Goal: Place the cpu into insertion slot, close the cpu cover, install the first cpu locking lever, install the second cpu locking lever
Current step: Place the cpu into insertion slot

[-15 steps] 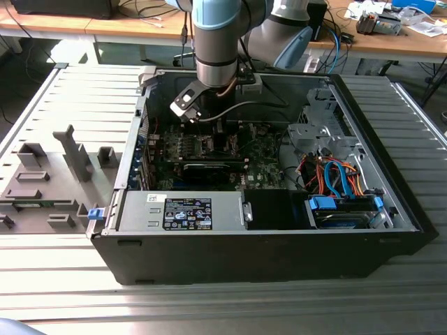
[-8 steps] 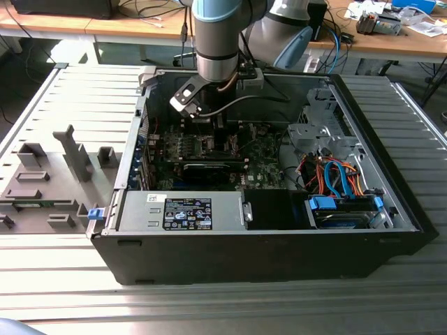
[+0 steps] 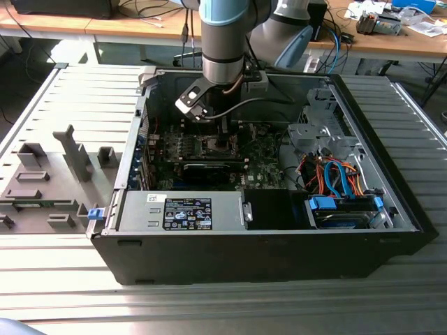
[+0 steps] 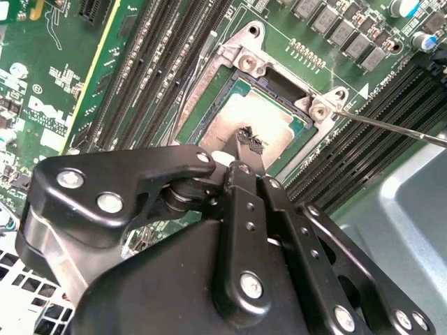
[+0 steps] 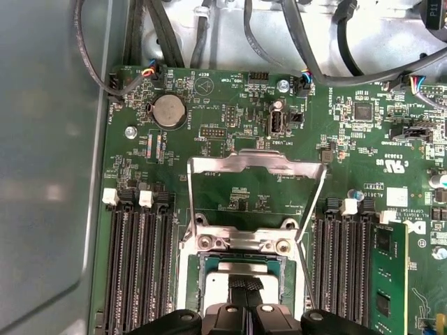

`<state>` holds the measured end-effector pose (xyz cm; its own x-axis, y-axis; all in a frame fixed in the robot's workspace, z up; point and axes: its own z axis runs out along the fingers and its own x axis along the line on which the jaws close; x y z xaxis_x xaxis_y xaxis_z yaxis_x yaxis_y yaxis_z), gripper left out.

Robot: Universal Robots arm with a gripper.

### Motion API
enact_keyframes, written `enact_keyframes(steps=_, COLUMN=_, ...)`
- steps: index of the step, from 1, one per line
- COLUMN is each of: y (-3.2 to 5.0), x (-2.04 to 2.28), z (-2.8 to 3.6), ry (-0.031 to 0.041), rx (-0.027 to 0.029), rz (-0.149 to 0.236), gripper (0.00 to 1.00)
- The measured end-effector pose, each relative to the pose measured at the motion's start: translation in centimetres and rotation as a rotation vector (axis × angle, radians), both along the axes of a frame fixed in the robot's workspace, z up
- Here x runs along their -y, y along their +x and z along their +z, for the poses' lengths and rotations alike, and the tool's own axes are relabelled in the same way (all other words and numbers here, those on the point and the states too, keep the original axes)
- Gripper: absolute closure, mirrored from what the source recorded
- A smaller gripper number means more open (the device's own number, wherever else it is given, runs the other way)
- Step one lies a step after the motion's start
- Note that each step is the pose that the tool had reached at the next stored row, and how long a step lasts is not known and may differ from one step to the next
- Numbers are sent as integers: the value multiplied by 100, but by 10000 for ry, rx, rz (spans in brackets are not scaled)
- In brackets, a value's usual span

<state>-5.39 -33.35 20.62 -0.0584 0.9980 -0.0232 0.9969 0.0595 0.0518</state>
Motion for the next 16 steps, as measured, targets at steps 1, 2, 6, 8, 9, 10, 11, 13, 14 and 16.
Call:
enact_keyframes(steps=1, y=3, x=0, z=-5, ry=-1, rx=-13, rz=0, gripper=89)
enact_keyframes(steps=2, y=8, x=1, z=-17, ry=-7, rx=-38, rz=0, gripper=89)
enact_keyframes(steps=6, y=12, x=0, z=-11, ry=10, rx=-34, rz=0, gripper=89)
enact_keyframes(steps=8, y=11, x=1, z=30, ry=3, rx=-39, rz=0, gripper=89)
enact_keyframes(steps=9, y=11, x=1, z=66, ry=3, rx=-39, rz=0, gripper=89)
enact_keyframes(steps=10, y=11, x=2, z=82, ry=0, rx=-41, rz=0, gripper=89)
enact_keyframes(steps=11, y=11, x=2, z=96, ry=1, rx=-40, rz=0, gripper=89)
enact_keyframes(steps=13, y=11, x=2, z=148, ry=0, rx=-40, rz=0, gripper=89)
enact_keyframes(steps=14, y=11, x=2, z=166, ry=0, rx=-41, rz=-1, gripper=89)
enact_keyframes(steps=16, y=11, x=2, z=189, ry=1, rx=-41, rz=0, gripper=89)
